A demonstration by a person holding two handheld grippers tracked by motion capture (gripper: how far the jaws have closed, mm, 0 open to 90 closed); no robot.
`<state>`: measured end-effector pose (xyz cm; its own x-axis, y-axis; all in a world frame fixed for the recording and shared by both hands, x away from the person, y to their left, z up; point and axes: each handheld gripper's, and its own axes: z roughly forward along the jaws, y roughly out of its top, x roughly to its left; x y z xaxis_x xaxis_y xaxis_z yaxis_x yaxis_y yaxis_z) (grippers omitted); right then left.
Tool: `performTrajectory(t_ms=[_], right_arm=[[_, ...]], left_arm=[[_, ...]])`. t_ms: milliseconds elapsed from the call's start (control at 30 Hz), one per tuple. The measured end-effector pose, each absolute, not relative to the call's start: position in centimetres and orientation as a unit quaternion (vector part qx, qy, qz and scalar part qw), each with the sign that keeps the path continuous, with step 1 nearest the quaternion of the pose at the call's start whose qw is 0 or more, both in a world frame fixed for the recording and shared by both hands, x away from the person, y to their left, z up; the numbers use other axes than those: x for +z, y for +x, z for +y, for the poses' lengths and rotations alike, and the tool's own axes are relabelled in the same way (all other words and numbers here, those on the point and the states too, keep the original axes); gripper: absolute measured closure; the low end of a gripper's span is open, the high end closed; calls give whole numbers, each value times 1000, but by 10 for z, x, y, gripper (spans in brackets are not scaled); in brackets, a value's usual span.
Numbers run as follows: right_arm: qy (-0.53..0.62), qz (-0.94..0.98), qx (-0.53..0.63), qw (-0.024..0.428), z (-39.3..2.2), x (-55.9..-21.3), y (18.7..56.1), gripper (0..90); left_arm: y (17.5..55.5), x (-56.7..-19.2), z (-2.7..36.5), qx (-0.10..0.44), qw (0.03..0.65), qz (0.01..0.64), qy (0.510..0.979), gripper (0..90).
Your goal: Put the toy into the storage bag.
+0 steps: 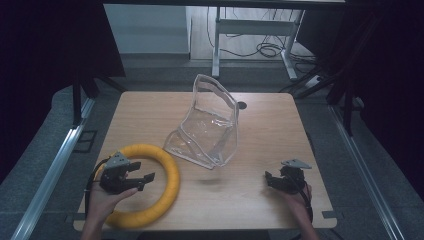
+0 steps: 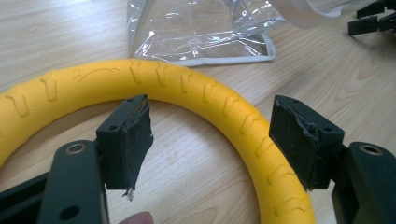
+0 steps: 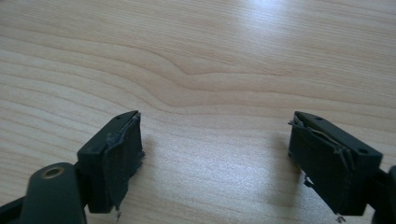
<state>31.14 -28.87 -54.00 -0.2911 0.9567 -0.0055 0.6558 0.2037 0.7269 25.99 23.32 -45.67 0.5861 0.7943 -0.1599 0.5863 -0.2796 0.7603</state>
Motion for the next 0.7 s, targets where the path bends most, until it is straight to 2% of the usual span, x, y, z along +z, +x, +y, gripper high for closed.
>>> performTrajectory(t_ms=[433,700], right_arm=[[545,739,317,238,-289,-540,312,184],[533,748,322,232,-288,-540,311,191]], left_arm=[[265,-454,228,115,405,435,796,303],[241,-442,229,89,402,393,822,300]])
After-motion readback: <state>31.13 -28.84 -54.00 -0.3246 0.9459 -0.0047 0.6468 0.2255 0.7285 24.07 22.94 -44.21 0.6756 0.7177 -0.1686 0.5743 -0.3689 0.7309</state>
